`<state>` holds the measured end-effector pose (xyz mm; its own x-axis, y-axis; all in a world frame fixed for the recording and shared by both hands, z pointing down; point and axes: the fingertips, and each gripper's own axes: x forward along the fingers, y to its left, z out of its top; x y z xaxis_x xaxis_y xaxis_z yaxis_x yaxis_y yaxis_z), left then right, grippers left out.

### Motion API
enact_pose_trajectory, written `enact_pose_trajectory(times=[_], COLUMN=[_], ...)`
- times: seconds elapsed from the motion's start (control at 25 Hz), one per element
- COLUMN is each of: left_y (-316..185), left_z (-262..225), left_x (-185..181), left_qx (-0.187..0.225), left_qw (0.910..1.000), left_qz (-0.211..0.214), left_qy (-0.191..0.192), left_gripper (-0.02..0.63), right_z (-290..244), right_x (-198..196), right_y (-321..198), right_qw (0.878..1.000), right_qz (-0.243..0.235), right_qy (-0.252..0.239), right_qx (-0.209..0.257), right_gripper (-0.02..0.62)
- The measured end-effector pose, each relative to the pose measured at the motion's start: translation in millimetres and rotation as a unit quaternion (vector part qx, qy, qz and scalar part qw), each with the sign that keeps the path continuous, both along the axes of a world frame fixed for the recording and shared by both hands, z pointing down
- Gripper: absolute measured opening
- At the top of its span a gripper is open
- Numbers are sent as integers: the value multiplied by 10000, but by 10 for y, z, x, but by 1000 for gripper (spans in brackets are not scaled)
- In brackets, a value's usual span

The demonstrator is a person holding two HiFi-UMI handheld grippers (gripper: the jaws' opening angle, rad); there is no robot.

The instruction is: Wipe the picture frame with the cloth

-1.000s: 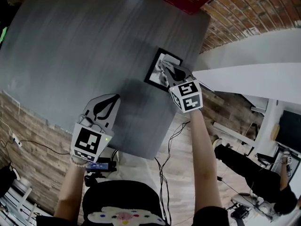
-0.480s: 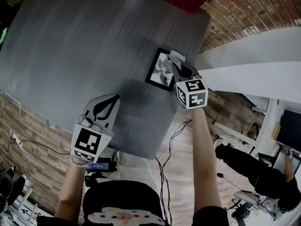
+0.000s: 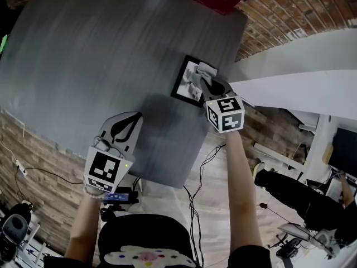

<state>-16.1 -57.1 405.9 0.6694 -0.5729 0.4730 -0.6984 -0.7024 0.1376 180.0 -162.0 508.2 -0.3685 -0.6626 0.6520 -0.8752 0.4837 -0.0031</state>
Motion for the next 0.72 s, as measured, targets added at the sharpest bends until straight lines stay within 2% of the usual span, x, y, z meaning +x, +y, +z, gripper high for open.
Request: enact_pose_trajectory(times=[0.28,0.72], left_y=[5,17], left_z=[4,-14], left_x=[36,52], left_qx=[-3,15], left_qw=[10000,10000], left_qz=[34,64], left_qy=[34,72], left_gripper=[9,9], right_z=[14,13], right_x=[-87,-229], right_y=[201,522], right_qw=[9999,9984], right_qz=[-75,-44], right_qy=[-84,-539], right_qx=[-23,-177], right_gripper=[25,25])
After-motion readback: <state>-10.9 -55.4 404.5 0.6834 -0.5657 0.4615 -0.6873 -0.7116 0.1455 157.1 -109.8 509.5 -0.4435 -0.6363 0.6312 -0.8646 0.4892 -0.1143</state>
